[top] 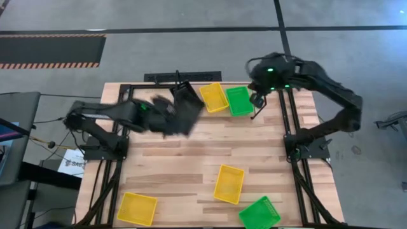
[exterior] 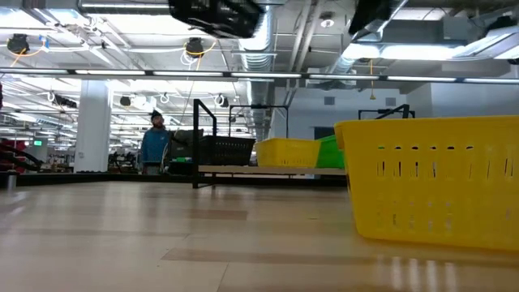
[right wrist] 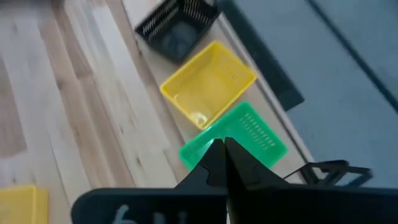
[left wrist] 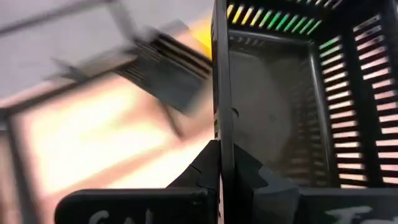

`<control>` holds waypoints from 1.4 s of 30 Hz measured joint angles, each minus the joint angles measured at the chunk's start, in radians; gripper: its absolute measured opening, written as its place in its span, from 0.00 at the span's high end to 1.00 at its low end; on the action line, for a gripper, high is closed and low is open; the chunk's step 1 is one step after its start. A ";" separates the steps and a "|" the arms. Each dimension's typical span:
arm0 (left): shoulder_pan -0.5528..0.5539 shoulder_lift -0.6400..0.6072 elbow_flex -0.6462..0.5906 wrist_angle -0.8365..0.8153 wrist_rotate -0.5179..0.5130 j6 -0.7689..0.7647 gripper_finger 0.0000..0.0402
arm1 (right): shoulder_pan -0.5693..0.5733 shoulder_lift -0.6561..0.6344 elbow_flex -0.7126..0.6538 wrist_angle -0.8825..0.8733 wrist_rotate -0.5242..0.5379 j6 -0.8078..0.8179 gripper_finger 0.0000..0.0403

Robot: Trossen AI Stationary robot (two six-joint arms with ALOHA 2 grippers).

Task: Stack baskets on shelf by color
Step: Stack the black bin on top of the black bin on the shelf

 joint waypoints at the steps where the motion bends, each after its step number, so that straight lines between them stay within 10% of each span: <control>1: -0.014 0.025 0.000 0.030 0.044 0.033 1.00 | 0.000 -0.023 0.000 0.005 0.003 0.004 0.99; 10: -0.087 0.234 -0.002 0.055 0.362 0.129 1.00 | 0.001 -0.139 0.000 0.013 0.003 0.029 0.99; 29: 0.194 0.275 -0.009 0.782 -0.036 0.254 1.00 | 0.055 -0.090 0.000 -0.002 -0.004 -0.028 0.99; 42: 0.209 0.176 -0.019 0.319 -0.050 0.089 1.00 | 0.036 -0.166 -0.110 0.024 0.043 -0.078 0.99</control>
